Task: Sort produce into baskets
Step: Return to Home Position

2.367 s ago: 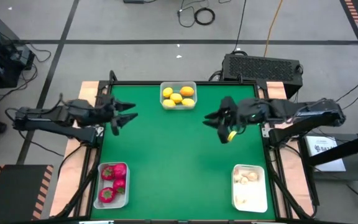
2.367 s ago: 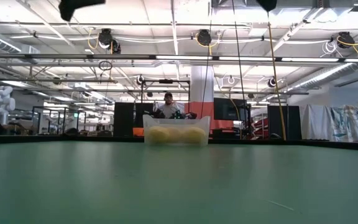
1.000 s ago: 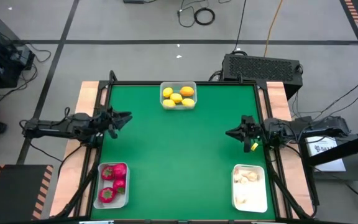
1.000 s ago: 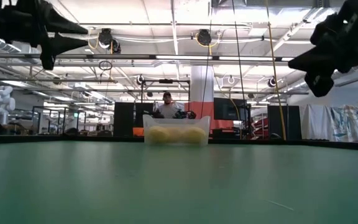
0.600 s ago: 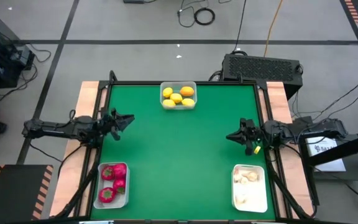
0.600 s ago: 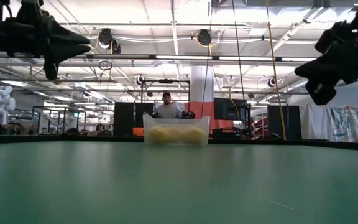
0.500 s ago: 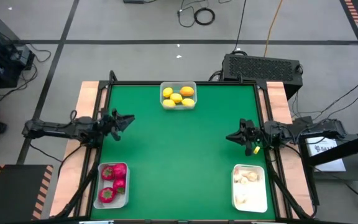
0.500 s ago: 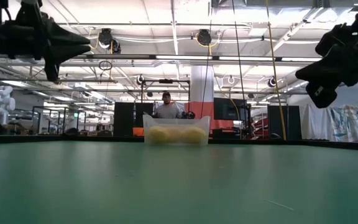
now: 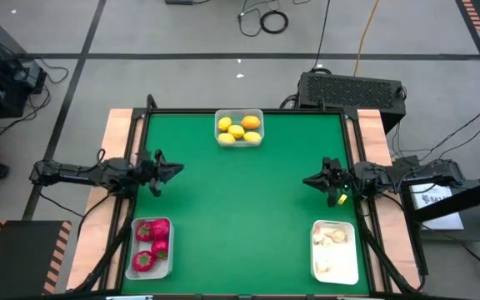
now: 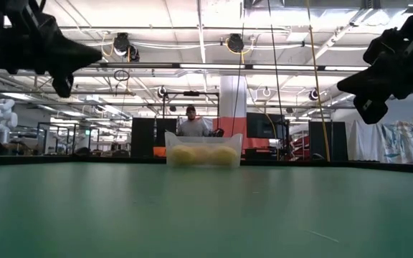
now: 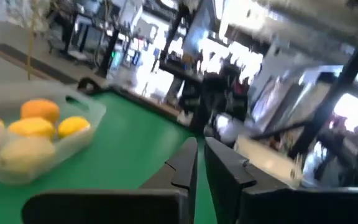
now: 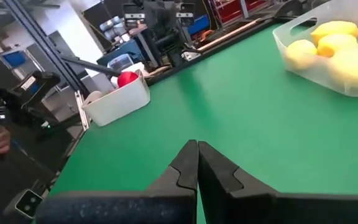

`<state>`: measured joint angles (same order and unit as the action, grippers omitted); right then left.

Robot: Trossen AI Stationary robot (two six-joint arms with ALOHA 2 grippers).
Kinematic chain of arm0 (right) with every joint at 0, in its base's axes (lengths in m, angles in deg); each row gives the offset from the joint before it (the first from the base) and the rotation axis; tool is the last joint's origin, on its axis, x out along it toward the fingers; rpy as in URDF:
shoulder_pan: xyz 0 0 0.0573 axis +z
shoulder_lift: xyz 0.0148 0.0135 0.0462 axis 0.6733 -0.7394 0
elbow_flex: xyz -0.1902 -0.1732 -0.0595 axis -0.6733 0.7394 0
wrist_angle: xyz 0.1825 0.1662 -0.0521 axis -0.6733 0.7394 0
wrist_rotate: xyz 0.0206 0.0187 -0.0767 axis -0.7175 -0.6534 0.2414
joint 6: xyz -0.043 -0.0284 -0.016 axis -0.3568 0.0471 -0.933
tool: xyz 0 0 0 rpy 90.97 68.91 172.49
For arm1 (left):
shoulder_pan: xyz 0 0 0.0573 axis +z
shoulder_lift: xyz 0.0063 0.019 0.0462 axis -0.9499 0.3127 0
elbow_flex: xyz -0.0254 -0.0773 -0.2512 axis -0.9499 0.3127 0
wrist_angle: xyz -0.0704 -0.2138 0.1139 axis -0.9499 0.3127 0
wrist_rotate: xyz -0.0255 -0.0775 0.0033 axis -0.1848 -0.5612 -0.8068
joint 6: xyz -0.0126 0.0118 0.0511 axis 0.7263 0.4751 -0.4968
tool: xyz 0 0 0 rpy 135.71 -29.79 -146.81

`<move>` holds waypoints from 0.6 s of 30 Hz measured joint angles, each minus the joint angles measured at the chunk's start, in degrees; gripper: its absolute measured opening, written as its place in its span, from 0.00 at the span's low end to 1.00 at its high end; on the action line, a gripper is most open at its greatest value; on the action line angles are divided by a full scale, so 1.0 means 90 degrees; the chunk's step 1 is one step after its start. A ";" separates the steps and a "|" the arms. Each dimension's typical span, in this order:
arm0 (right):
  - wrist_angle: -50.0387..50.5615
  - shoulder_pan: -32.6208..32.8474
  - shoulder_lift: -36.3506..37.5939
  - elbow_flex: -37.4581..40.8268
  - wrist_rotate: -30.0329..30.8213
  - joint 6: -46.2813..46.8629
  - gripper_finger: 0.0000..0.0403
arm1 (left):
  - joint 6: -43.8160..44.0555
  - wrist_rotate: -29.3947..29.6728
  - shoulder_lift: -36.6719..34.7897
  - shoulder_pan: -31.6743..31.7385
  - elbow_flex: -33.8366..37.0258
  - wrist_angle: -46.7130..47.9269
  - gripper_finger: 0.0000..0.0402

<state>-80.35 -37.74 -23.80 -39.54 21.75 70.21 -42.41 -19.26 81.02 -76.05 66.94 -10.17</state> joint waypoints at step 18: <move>0.0012 0.0002 -0.0022 -0.0002 0.0011 -0.1803 0.00 | -0.1355 -0.0165 0.0005 -0.0002 0.0005 0.1298 0.04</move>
<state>-80.24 -37.72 -23.99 -39.56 21.85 53.98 -54.60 -20.74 81.07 -76.07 66.98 1.52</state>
